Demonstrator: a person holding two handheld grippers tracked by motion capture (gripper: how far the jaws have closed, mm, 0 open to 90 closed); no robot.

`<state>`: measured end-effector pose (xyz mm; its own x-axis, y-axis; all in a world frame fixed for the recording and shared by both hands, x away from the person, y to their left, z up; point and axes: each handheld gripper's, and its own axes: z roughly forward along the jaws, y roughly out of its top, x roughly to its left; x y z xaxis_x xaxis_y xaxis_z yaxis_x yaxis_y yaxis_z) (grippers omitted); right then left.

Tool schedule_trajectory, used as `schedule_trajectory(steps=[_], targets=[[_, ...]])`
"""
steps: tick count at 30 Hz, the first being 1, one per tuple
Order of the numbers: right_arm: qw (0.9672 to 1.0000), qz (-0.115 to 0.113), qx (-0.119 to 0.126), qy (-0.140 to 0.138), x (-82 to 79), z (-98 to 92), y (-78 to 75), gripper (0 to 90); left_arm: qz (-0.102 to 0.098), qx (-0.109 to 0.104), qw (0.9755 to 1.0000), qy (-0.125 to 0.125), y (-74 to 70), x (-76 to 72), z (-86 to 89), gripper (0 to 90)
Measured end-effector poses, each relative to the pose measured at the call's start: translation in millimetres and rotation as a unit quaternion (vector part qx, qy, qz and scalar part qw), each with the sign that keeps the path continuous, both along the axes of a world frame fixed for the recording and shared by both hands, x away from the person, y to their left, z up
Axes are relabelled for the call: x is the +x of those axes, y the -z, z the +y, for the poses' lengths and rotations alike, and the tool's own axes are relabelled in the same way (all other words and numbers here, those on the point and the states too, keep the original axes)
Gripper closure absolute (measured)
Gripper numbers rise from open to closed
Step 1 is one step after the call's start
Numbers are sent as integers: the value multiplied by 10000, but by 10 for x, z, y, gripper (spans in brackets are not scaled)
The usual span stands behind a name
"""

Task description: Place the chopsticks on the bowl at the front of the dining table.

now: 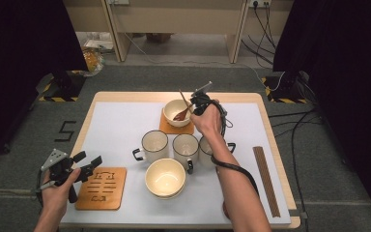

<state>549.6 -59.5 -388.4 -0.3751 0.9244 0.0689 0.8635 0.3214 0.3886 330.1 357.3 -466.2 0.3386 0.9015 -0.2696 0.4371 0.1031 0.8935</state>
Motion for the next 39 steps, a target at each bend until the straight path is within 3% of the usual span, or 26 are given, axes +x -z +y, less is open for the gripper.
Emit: schedule_trajectory(steps=[39], targets=[[9996, 265, -45, 19, -147, -81, 15, 796, -10, 2, 10000, 1, -2, -3, -9, 196]])
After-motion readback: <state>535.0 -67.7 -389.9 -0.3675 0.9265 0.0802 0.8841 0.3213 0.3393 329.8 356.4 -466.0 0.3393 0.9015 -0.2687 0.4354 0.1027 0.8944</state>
